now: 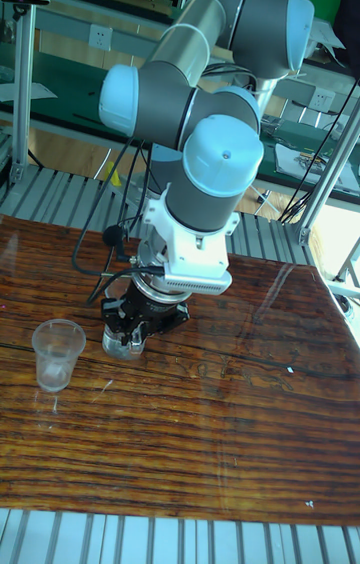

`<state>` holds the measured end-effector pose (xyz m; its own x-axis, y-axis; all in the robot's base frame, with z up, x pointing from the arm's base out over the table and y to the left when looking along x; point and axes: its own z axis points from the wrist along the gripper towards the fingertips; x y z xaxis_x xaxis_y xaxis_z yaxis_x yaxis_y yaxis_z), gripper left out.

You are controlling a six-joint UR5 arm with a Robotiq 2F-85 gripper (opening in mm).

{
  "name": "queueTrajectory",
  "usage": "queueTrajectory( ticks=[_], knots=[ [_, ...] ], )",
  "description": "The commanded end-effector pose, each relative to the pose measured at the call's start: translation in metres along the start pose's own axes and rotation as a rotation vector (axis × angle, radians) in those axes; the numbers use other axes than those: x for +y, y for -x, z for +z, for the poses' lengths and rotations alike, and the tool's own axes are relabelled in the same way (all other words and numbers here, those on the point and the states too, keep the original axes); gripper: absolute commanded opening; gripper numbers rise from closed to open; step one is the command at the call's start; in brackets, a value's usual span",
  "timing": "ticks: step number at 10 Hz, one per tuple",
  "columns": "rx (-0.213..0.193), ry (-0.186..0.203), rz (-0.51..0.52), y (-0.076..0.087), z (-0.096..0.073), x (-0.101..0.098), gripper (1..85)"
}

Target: Pour the water from one cup into another empty cup

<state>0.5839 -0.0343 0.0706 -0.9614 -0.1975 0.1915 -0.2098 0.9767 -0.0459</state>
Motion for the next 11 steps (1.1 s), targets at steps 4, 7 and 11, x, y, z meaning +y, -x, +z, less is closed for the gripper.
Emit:
queueTrajectory(
  ticks=[4,7,11],
  knots=[
    [-0.015,0.039,-0.016,0.004,-0.001,0.009,33.0],
    [-0.015,0.045,-0.021,0.003,-0.002,0.011,44.0],
    [-0.033,0.057,-0.028,0.012,-0.014,0.005,48.7]
  ],
)
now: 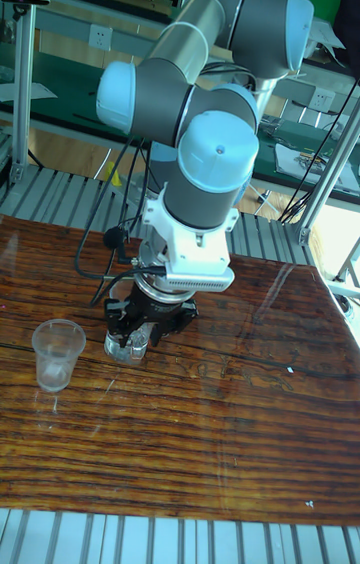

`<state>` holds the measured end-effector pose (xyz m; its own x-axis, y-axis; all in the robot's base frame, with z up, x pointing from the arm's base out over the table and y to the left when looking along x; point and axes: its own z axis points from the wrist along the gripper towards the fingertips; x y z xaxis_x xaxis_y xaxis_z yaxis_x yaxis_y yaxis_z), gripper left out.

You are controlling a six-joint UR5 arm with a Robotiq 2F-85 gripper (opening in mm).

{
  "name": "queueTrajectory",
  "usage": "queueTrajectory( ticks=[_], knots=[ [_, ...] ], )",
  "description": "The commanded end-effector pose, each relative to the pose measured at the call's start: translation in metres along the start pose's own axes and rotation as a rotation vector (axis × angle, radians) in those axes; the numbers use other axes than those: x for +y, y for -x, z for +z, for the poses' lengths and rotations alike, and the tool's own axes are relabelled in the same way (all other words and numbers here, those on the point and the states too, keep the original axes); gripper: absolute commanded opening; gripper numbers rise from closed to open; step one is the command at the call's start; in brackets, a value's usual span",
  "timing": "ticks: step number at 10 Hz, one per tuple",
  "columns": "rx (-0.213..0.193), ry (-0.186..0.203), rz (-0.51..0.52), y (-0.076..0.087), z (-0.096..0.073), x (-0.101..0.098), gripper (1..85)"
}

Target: Pour the water from one cup into another empty cup

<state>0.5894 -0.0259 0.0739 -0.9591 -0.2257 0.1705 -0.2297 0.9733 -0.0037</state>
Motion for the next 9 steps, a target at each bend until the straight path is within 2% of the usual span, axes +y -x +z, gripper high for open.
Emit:
queueTrajectory(
  ticks=[1,3,4,5,6,7,8,9],
  knots=[
    [-0.019,0.023,0.000,0.008,-0.016,-0.008,48.7],
    [-0.081,0.046,0.001,0.023,-0.035,-0.016,48.7],
    [-0.125,0.065,0.036,0.032,-0.044,-0.017,49.3],
    [-0.141,0.063,0.063,0.036,-0.049,-0.022,49.0],
    [-0.151,0.067,0.102,0.038,-0.052,-0.024,36.3],
    [-0.150,0.049,0.157,0.034,-0.055,-0.030,23.7],
    [-0.166,0.005,0.193,0.031,-0.059,-0.041,6.0],
    [-0.183,-0.009,0.205,0.028,-0.065,-0.047,2.0]
  ],
)
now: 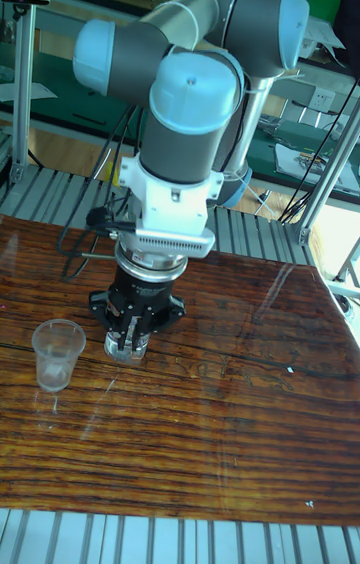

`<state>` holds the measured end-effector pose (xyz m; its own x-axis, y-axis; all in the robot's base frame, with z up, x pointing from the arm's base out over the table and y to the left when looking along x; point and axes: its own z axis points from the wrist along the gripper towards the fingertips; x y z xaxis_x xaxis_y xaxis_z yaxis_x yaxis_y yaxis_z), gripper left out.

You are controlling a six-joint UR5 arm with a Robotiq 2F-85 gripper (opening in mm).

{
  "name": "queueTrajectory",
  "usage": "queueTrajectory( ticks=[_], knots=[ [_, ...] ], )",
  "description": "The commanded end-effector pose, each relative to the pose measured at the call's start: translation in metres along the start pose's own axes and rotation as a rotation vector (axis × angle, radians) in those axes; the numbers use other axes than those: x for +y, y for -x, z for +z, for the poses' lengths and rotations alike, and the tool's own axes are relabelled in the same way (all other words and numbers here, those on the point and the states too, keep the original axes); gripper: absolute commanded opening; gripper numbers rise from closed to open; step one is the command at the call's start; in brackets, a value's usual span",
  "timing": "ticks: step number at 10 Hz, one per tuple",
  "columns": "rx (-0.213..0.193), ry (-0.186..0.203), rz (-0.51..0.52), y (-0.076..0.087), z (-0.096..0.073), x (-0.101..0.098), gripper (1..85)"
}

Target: Pour the water from one cup into another empty cup

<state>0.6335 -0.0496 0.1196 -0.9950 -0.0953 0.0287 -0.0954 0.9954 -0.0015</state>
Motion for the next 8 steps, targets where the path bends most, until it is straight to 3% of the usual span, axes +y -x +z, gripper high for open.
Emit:
queueTrajectory(
  ticks=[1,2,5,8],
  knots=[
    [-0.060,0.014,0.082,0.006,-0.018,-0.006,2.0],
    [-0.058,0.039,0.085,0.010,-0.019,-0.003,2.0],
    [-0.092,0.011,0.088,0.030,-0.010,-0.011,2.0],
    [-0.104,0.016,0.079,0.035,-0.008,-0.008,2.0]
  ],
)
